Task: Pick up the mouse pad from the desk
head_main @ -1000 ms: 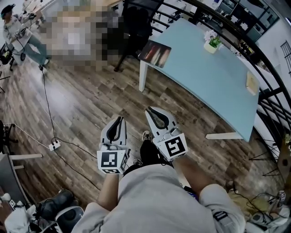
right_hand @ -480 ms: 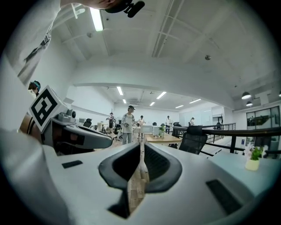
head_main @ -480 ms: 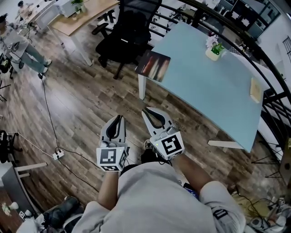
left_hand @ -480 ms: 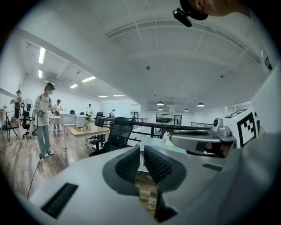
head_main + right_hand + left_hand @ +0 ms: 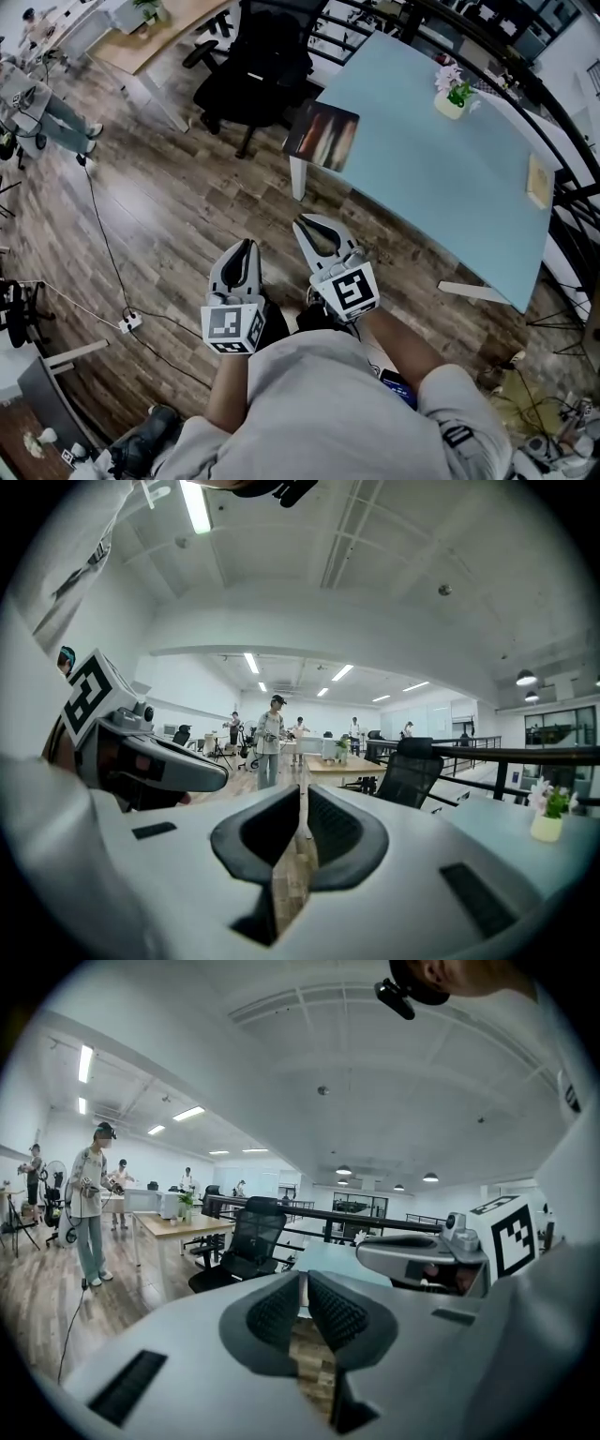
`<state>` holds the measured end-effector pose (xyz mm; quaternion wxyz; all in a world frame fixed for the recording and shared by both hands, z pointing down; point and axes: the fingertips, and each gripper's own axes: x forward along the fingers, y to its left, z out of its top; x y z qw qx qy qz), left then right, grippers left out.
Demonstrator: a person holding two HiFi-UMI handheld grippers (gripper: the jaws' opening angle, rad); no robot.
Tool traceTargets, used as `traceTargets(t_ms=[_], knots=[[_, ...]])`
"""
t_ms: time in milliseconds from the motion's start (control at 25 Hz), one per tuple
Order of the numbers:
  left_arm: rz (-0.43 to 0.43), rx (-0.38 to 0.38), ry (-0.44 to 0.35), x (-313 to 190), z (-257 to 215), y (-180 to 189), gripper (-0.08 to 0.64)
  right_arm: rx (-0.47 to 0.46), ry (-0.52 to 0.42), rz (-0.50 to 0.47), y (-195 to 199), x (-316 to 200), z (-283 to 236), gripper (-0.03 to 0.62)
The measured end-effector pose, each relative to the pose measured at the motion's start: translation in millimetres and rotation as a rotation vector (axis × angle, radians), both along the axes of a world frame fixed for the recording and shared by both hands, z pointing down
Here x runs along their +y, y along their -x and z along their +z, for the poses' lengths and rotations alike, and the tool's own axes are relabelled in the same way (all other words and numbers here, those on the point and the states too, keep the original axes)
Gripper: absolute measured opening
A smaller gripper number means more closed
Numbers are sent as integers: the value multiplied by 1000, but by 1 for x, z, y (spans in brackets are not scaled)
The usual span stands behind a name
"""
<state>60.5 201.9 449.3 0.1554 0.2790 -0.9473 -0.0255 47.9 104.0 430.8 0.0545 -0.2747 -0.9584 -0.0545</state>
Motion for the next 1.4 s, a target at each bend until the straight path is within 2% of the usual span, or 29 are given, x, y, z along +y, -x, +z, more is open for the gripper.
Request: traceTargets(t_ms=[120, 240, 560, 800, 1040, 1400], knots=[[27, 21, -14, 12, 11, 19, 41, 16, 16, 33, 17, 13, 12, 31], [89, 47, -24, 21, 22, 47, 40, 41, -22, 58, 40, 28, 19, 31], [337, 73, -11, 41, 37, 128, 40, 118, 8, 278, 93, 53, 47, 29], [483, 116, 0, 49, 51, 168, 40, 169, 29, 433, 113, 58, 59, 29], [552, 142, 2, 24, 62, 198, 40, 197, 34, 527, 127, 32, 71, 29], [646, 209, 74, -35, 88, 244, 40, 254, 104, 606, 160, -11, 97, 29]])
